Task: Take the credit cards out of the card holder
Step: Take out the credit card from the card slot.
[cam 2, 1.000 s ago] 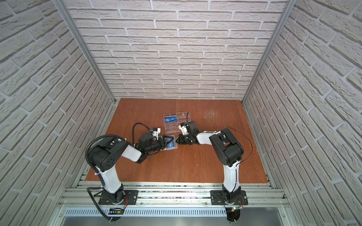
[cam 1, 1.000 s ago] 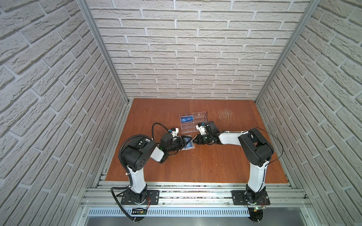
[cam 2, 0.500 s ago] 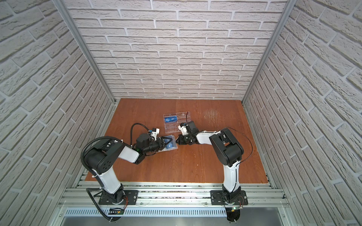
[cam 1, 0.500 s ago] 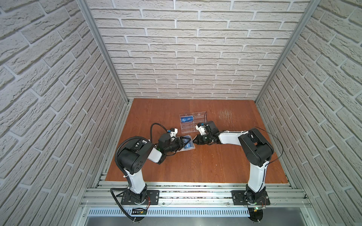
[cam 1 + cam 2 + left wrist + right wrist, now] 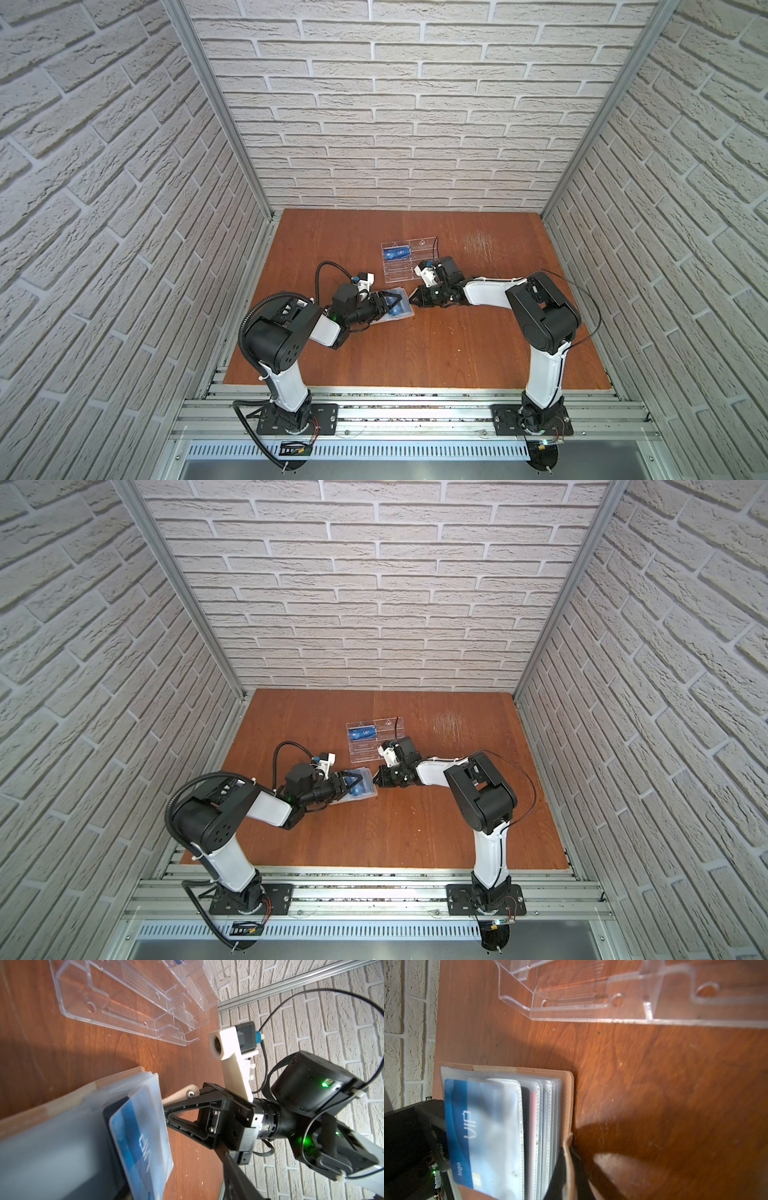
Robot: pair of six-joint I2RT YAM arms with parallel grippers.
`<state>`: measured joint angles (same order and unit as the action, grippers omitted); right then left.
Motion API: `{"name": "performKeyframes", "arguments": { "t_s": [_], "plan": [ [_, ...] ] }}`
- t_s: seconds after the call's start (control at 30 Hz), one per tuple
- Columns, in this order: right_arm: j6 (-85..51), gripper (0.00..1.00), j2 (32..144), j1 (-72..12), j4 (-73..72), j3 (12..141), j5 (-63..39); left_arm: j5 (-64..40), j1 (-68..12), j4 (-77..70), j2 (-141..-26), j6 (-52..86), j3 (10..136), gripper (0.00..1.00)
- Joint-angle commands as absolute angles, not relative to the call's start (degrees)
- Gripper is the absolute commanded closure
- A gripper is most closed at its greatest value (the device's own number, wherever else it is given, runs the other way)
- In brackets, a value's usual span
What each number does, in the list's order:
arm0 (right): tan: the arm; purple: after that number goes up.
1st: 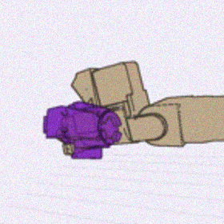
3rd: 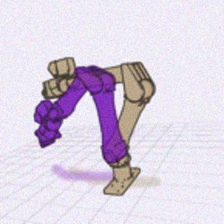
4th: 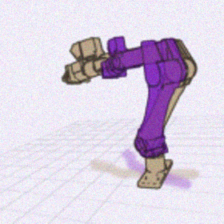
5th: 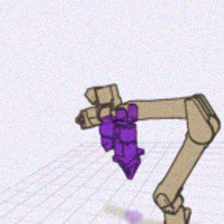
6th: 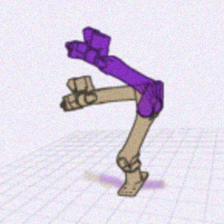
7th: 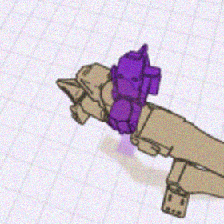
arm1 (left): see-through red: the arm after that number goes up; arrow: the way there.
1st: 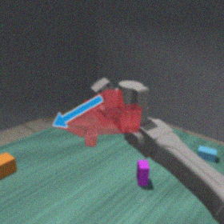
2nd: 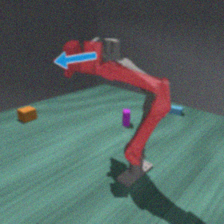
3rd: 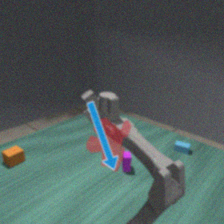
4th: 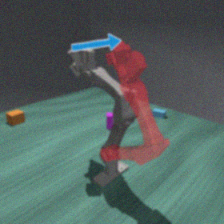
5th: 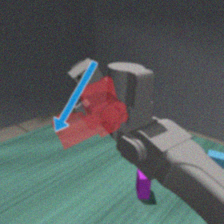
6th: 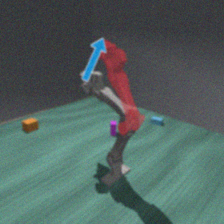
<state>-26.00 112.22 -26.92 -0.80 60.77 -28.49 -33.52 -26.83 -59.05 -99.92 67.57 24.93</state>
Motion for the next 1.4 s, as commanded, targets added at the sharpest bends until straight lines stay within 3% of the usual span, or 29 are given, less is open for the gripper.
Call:
{"name": "performKeyframes", "arguments": {
  "t_s": [0.0, 0.57, 1.07, 1.37],
  "plan": [
    [-24.7, 0.94, 112.7, -27.4, 0.0, 61.5, -28.2, -34.3, -25.8, -62.2, -100.3, 65.9, 23.9, 0.47],
    [-24.9, 0.94, 112.5, -27.5, 0.0, 61.4, -28.4, -31.5, -25.1, -50.3, -97.7, 58.8, 24.0, 0.62],
    [-25.0, 0.94, 112.7, -27.4, 0.0, 61.7, -28.7, -31.1, -24.4, -48.0, -96.1, 57.6, 23.9, 0.71],
    [-25.0, 0.94, 112.6, -27.4, 0.0, 61.7, -28.8, -31.5, -24.1, -46.3, -94.7, 56.8, 24.2, 0.81]
  ]
}}
